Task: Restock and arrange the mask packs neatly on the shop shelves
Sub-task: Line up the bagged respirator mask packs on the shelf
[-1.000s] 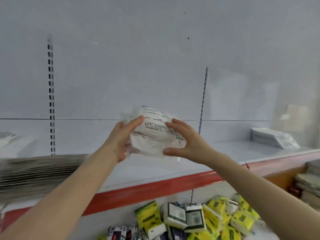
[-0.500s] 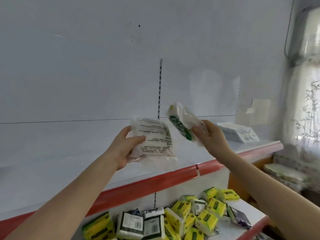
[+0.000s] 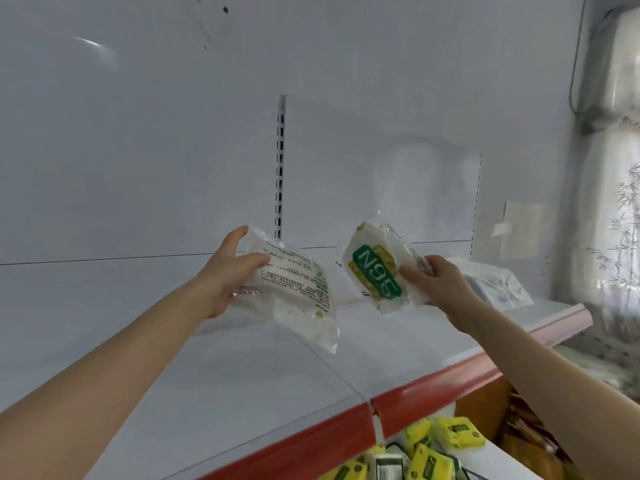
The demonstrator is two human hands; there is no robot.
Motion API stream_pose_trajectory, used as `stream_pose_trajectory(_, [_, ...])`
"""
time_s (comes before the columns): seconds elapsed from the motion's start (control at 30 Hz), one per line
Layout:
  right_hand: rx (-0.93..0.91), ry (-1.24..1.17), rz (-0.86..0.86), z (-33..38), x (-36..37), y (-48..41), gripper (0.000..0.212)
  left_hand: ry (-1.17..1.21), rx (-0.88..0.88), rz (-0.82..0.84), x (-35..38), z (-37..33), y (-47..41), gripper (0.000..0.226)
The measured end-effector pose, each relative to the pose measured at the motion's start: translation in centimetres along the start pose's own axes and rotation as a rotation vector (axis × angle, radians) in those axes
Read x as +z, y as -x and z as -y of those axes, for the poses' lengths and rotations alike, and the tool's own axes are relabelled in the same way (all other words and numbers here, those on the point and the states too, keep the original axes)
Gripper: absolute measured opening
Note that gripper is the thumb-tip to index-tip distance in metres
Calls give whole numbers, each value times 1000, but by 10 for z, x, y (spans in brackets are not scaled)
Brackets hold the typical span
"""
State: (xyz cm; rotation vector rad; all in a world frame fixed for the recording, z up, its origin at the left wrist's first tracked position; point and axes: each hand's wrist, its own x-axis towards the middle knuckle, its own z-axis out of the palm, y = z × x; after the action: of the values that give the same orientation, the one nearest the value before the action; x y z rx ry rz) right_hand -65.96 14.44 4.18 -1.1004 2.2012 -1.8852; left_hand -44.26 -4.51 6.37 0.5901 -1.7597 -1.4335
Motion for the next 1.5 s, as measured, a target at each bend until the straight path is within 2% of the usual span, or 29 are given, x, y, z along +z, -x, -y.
stream_pose_trajectory(0.2, [34,-26,-22,-33,-16,-59,20,-89,40,108,40,8,-51,67])
stream_pose_trajectory(0.27, [31,-14,7,-45,-21,-78,19,-182,45,136,55,10,-64,53])
stream_pose_trajectory(0.33, [11,-9,34,-54,-27,-100,18,-228,-40,162,70,6,-76,30])
stream_pose_trajectory(0.4, [-22,18,64,-64,-34,-126,16,-208,-148,165,87,1,-85,16])
stream_pose_trajectory(0.43, [-37,38,81,-68,-37,-140,16,-155,-203,175,94,-1,-88,18])
stream_pose_trajectory(0.6, [-85,121,174,-87,-50,-208,23,291,-486,203,118,3,-111,59])
stream_pose_trajectory(0.7, [-43,99,267,-99,-56,-242,25,442,-608,168,125,18,-124,87])
stream_pose_trajectory(0.8, [54,163,442,-109,-56,-263,28,492,-632,124,131,32,-132,94])
stream_pose_trajectory(0.9, [80,214,529,-123,-47,-273,33,367,-576,101,135,40,-132,79])
stream_pose_trajectory(0.97, [82,218,529,-131,-44,-276,34,156,-543,114,140,44,-130,59])
stream_pose_trajectory(1.07, [131,33,530,-134,-48,-276,39,-265,-522,-1,148,51,-130,31])
stream_pose_trajectory(1.17, [156,-156,565,-138,-57,-279,42,-579,-435,-165,150,59,-130,24])
stream_pose_trajectory(1.3, [76,115,582,-157,-54,-282,53,-628,-333,-231,147,70,-134,22])
stream_pose_trajectory(1.4, [33,93,552,-159,-45,-282,34,-594,-321,-225,148,71,-137,24])
stream_pose_trajectory(1.5, [39,45,609,-153,-46,-290,21,-608,-308,-242,150,72,-138,27])
